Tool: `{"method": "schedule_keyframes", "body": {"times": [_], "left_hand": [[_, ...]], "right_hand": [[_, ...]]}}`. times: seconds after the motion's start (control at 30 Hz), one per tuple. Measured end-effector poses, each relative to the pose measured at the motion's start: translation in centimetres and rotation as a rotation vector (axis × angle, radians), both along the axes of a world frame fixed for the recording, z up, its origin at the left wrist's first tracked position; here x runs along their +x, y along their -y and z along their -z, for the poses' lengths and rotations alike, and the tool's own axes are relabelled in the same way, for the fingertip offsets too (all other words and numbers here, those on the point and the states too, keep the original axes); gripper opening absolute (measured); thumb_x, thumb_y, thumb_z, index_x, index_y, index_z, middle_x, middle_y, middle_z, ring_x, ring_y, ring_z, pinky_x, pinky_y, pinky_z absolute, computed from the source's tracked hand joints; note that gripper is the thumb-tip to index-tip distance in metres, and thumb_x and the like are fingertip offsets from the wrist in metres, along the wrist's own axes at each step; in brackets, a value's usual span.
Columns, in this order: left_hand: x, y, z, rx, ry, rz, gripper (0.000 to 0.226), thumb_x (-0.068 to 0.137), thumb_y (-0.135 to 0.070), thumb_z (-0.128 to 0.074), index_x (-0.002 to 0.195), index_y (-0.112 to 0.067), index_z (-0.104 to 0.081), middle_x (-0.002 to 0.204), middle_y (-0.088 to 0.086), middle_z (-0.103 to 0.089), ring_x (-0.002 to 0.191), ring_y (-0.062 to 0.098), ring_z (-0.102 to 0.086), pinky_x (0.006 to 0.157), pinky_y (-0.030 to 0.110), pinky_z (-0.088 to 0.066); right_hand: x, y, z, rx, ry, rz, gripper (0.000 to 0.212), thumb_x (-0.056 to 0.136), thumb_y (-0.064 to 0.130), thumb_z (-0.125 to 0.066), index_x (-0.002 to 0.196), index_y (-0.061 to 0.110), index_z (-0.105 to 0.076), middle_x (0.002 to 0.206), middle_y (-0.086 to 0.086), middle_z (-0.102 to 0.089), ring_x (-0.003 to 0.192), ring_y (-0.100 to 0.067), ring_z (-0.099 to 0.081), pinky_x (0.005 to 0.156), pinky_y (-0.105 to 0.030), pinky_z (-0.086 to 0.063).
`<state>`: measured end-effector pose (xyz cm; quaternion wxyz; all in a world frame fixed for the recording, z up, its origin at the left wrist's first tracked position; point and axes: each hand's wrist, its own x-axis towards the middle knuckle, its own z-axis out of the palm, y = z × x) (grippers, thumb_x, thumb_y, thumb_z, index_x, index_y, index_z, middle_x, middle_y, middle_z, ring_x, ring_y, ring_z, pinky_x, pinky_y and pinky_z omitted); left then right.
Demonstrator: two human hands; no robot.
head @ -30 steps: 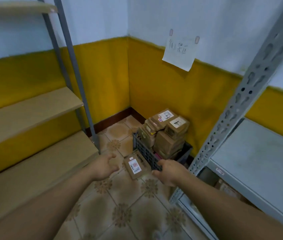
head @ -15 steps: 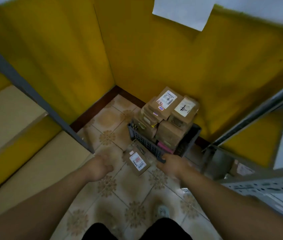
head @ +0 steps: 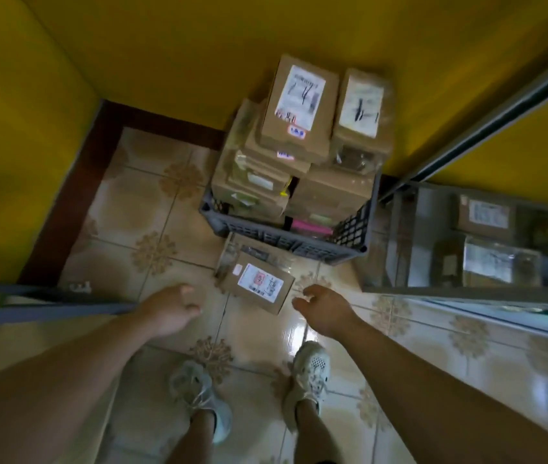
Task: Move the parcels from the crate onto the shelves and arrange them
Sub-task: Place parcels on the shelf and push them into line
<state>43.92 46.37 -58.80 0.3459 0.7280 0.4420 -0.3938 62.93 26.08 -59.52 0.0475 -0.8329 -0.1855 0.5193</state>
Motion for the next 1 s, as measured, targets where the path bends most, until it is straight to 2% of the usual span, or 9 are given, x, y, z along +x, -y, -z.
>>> {"method": "schedule_keyframes", "body": {"times": [0.2,0.33,0.4,0.5,0.6,0.73,0.83,0.93,1.0], "left_hand": [[2.5,-0.5,15.7,-0.022,0.053,-0.099,0.062,0.095,-0.042,-0.054,0.148,-0.018,-0.034,0.151,0.008,-0.038,0.132,0.027,-0.043,0.096,0.029,-0.036],[4.1,0.6,24.5,-0.014,0.126,-0.244,0.044,0.092,-0.032,-0.059,0.134,-0.020,-0.051,0.123,0.001,-0.058,0.096,0.019,-0.052,0.079,0.025,-0.037],[4.5,1.1,27.8,-0.005,0.160,-0.344,0.041,0.093,-0.024,-0.060,0.134,-0.021,-0.053,0.109,-0.002,-0.052,0.091,0.017,-0.049,0.076,0.023,-0.036],[5.0,1.6,31.4,-0.015,0.210,-0.434,0.038,0.092,-0.020,-0.060,0.130,-0.021,-0.055,0.116,0.003,-0.058,0.096,0.022,-0.054,0.078,0.026,-0.039],[5.2,2.0,33.2,-0.046,0.212,-0.521,0.042,0.093,-0.019,-0.060,0.134,-0.019,-0.051,0.120,0.008,-0.057,0.105,0.026,-0.055,0.082,0.031,-0.042],[5.3,1.9,33.0,-0.035,0.199,-0.591,0.048,0.090,-0.025,-0.065,0.136,-0.025,-0.050,0.130,0.007,-0.056,0.109,0.026,-0.055,0.082,0.030,-0.042],[4.7,1.4,31.4,-0.075,0.196,-0.703,0.046,0.087,-0.031,-0.069,0.129,-0.029,-0.050,0.120,0.000,-0.056,0.105,0.024,-0.057,0.090,0.035,-0.047],[4.3,0.9,29.1,-0.058,0.252,-0.792,0.039,0.087,-0.027,-0.069,0.116,-0.023,-0.044,0.109,0.005,-0.060,0.103,0.026,-0.059,0.094,0.044,-0.049],[4.2,0.8,26.9,-0.064,0.315,-0.816,0.036,0.091,-0.019,-0.064,0.121,-0.025,-0.044,0.097,-0.004,-0.059,0.101,0.022,-0.058,0.092,0.042,-0.048]], "right_hand": [[0.1,-1.3,15.3,-0.031,-0.050,0.049,0.058,0.096,0.049,-0.055,0.144,0.016,-0.047,0.142,-0.010,-0.055,0.121,-0.027,-0.057,0.095,-0.028,-0.044],[1.1,-1.8,24.7,-0.029,-0.028,0.099,0.057,0.097,0.042,-0.057,0.144,0.014,-0.043,0.141,-0.011,-0.053,0.119,-0.030,-0.057,0.085,-0.027,-0.045],[1.5,-1.9,28.4,-0.021,-0.004,0.145,0.059,0.095,0.038,-0.060,0.144,0.014,-0.039,0.137,-0.014,-0.052,0.113,-0.033,-0.059,0.080,-0.031,-0.049],[1.7,-2.3,32.1,-0.009,0.023,0.159,0.060,0.097,0.030,-0.056,0.148,0.012,-0.031,0.135,-0.015,-0.043,0.117,-0.035,-0.052,0.085,-0.036,-0.050],[1.5,-2.9,34.2,0.012,-0.041,0.269,0.057,0.094,0.026,-0.060,0.143,0.012,-0.036,0.122,-0.009,-0.052,0.113,-0.031,-0.058,0.085,-0.037,-0.053],[0.9,-3.1,33.9,0.050,-0.053,0.444,0.073,0.089,0.025,-0.068,0.150,0.024,-0.028,0.129,-0.011,-0.057,0.103,-0.030,-0.064,0.079,-0.037,-0.059],[1.3,-3.1,32.1,0.131,0.004,0.499,0.081,0.087,0.018,-0.067,0.152,0.034,-0.022,0.133,-0.009,-0.049,0.096,-0.024,-0.062,0.055,-0.024,-0.054],[1.7,-3.4,29.3,0.209,-0.008,0.569,0.088,0.083,0.013,-0.067,0.152,0.040,-0.018,0.132,-0.006,-0.053,0.101,-0.024,-0.064,0.063,-0.029,-0.059],[2.0,-3.6,26.7,0.252,0.008,0.596,0.084,0.085,0.015,-0.068,0.152,0.038,-0.022,0.120,0.001,-0.057,0.093,-0.015,-0.065,0.063,-0.024,-0.056]]}}
